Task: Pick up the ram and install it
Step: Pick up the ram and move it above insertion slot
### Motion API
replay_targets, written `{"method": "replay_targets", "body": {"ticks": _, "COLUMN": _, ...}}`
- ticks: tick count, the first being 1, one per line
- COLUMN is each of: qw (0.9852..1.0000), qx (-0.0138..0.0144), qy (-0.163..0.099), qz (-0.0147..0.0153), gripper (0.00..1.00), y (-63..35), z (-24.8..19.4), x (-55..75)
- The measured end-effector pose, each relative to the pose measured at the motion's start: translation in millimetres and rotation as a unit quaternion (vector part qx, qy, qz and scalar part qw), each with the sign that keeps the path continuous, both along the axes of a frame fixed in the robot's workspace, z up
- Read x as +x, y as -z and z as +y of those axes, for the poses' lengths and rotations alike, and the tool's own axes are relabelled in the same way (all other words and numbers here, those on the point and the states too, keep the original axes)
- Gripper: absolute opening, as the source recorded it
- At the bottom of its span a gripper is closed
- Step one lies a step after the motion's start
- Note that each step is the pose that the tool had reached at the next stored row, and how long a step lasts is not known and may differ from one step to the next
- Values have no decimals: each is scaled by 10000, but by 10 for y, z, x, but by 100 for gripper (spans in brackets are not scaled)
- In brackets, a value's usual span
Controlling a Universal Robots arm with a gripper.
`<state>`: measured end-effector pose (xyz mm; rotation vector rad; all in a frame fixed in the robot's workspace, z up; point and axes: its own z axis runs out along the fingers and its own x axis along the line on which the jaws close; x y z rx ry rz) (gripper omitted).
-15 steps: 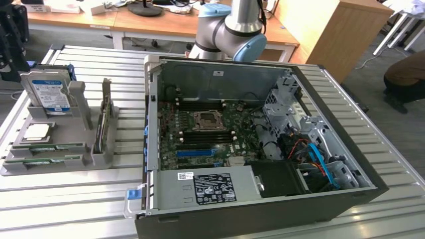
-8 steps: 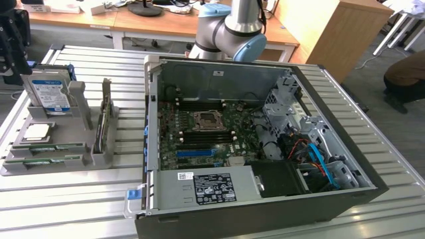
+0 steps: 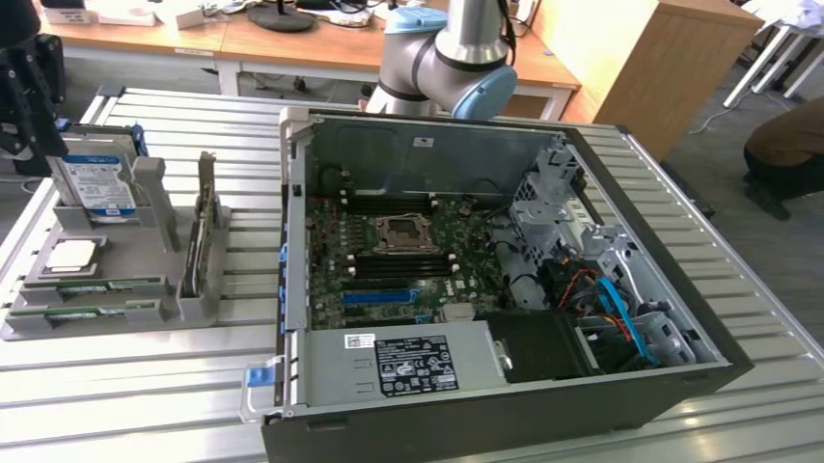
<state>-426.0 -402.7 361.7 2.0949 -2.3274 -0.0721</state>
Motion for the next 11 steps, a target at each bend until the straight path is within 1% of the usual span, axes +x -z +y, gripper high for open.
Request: {"method": "replay_targets", "body": {"ticks": 11, "qw": 10000, "qx": 0, "qy": -1, "qz": -5, "gripper": 36, "y": 190, "z": 0, "x": 0}}
